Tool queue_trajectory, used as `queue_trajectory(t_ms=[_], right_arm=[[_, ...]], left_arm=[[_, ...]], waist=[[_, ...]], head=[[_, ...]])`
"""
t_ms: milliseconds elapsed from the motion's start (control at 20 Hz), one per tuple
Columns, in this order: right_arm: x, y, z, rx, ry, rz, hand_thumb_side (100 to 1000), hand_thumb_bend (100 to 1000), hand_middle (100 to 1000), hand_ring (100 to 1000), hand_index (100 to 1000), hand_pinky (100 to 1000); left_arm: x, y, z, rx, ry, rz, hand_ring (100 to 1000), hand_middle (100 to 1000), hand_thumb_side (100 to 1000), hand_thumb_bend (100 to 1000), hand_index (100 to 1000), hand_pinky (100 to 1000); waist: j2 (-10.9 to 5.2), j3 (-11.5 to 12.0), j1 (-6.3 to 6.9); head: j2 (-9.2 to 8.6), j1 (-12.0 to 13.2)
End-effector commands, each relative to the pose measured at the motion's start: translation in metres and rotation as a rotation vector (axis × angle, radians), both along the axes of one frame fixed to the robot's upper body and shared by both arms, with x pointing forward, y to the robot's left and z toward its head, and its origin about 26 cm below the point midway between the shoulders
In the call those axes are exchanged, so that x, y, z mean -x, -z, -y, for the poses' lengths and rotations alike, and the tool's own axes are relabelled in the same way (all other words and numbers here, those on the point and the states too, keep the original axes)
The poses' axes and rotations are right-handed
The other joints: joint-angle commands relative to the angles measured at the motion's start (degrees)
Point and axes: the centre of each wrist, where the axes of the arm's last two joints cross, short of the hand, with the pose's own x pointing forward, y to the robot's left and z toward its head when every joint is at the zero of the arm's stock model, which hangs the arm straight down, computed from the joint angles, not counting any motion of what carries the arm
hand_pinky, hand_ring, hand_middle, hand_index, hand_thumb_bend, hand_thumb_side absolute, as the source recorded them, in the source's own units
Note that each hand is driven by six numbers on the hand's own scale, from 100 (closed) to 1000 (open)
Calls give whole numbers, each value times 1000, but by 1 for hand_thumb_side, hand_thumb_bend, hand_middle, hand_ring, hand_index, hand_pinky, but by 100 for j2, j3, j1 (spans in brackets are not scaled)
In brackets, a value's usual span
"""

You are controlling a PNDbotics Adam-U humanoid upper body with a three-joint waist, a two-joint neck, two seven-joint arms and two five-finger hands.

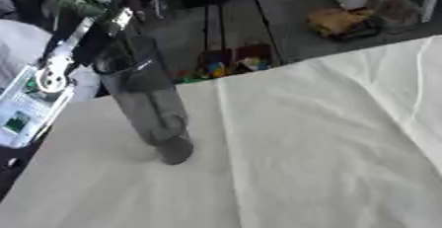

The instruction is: Arrange flowers into the vase.

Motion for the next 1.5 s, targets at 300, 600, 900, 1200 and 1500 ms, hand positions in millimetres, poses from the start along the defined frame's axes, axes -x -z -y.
queue_trajectory(t_ms=[300,600,900,1200,1500], right_arm=[[3,-7,0,-2,-6,26,1000,100,467,670,666,672],[3,-7,0,0,-8,26,1000,100,467,671,666,673],[3,-7,0,-3,-12,23,1000,100,466,671,666,673],[3,-6,1,-7,-16,20,1000,100,466,671,665,673],[3,-6,1,-12,-15,17,1000,100,465,671,664,672]], left_arm=[[12,-24,-14,-25,-6,22,968,994,1000,227,1000,984],[13,-23,-13,-33,30,-2,976,1000,1000,375,1000,995],[9,-18,-14,-80,86,-82,1000,1000,1000,491,1000,1000],[9,-21,-21,-98,111,-151,1000,1000,1000,544,1000,1000],[12,-26,-25,-98,110,-190,1000,1000,1000,505,1000,1000]], waist=[[-151,27,-50],[-142,42,-54],[-160,60,-54],[-180,74,-61],[-191,80,-62]], head=[[-58,4],[-61,1],[-57,-2],[-64,-7],[-61,-9]])
